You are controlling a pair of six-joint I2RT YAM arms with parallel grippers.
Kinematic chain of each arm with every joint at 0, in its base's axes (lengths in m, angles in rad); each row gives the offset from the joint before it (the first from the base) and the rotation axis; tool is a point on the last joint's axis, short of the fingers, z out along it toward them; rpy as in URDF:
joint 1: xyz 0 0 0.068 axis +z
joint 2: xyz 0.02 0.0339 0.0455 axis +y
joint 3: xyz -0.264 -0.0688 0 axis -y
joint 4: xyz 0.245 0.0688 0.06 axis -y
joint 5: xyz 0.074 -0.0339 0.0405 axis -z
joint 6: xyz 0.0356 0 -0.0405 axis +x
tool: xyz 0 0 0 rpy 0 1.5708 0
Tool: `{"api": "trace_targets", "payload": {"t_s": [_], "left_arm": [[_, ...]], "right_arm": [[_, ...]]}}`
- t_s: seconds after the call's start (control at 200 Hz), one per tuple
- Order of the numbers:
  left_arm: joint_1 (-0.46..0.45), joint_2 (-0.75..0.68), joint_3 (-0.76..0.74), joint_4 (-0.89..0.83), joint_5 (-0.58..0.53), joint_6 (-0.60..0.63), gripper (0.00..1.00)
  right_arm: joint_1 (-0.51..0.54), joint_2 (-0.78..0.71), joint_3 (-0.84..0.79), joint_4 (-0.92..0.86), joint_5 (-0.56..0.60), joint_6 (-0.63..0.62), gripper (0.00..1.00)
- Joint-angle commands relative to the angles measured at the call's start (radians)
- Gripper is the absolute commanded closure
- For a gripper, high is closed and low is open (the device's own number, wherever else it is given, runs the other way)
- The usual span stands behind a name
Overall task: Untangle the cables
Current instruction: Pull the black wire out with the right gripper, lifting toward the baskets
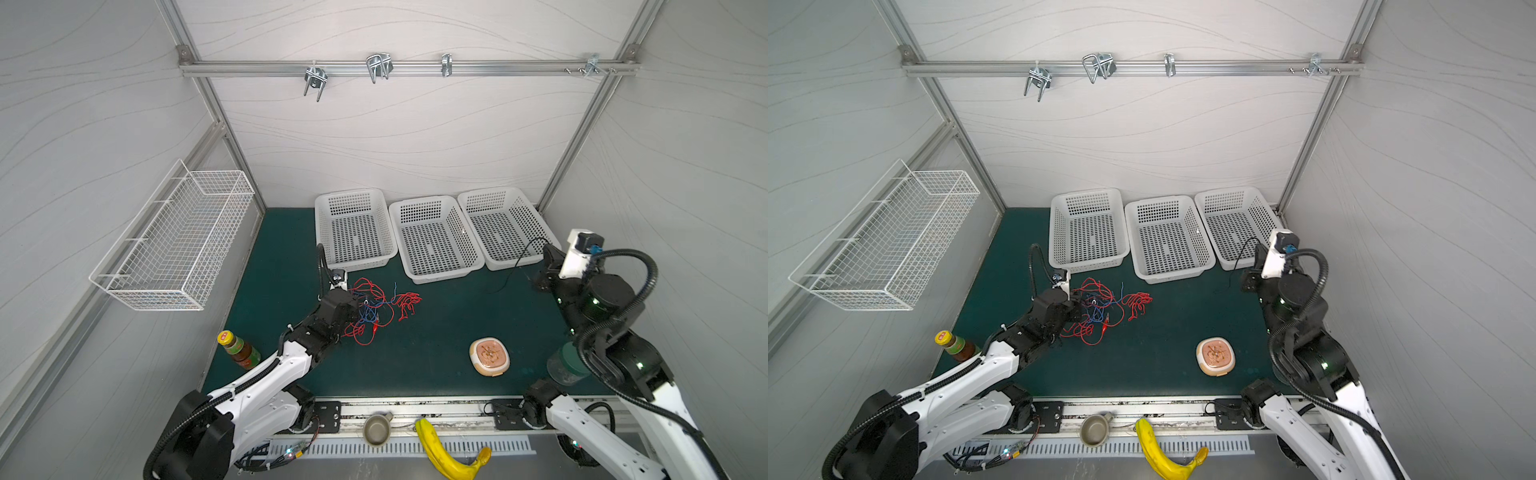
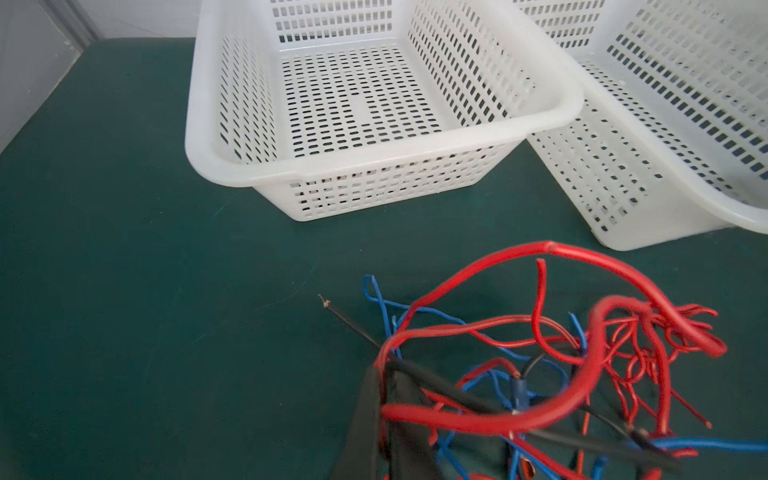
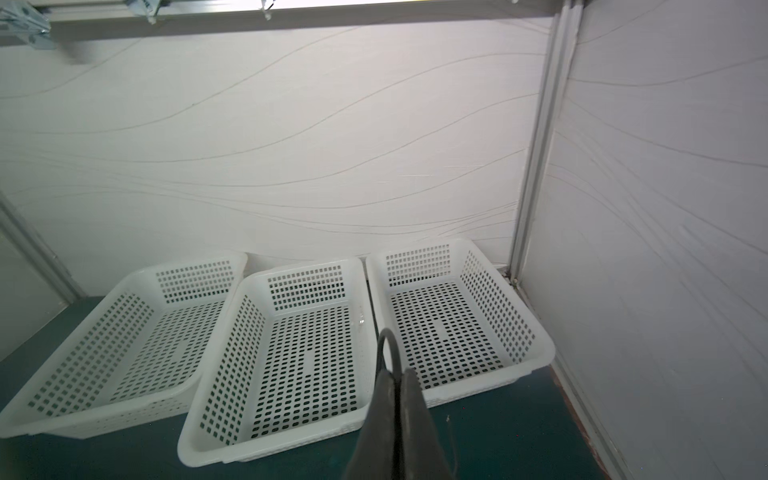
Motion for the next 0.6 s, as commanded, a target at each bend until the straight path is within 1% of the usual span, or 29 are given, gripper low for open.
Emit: {"api": "trace_targets", "payload": {"t_s": [0.0, 0.185, 0.385, 0.59], "left_arm": [[0.004, -0.018, 0.009, 0.058, 0.056, 0.008, 1.0], [0.004, -0.016, 0.008, 0.067, 0.079, -0.001, 1.0], [0.005, -0.006, 0.015, 0.079, 0.101, -0.019, 1.0], [0.005, -0.001, 0.025, 0.066, 0.114, -0.025, 1.0]], "right_arm": [[-0.004, 0.092, 0.066, 0.105, -0.114, -0.032, 1.0], [-0.004, 0.264, 0.204, 0.201, -0.212, -0.054, 1.0], [-0.008, 0.445, 0.403, 0.251, -0.191, -0.052, 1.0], [-0.047, 0.574, 0.55, 0.299, -0.254, -0.031, 1.0]]}}
